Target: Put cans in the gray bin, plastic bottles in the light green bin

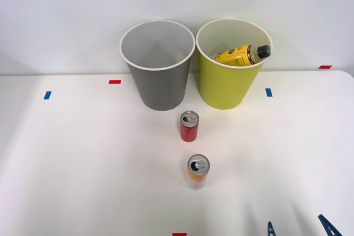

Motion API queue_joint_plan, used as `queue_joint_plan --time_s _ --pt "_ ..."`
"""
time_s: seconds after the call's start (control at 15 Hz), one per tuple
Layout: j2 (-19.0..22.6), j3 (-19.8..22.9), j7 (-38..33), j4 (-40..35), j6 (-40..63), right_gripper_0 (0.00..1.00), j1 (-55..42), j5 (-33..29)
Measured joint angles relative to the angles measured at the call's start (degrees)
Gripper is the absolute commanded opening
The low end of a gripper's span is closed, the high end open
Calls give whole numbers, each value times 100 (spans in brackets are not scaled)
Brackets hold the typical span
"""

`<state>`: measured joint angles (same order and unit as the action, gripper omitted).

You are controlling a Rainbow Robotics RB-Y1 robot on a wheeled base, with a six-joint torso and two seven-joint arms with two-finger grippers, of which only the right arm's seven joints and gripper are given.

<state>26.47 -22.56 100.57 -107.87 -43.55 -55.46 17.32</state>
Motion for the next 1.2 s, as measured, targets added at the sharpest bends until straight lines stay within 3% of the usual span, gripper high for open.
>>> queue_joint_plan --time_s 1.2 --pt "86 -160 -56 81 -463 100 -9 263"
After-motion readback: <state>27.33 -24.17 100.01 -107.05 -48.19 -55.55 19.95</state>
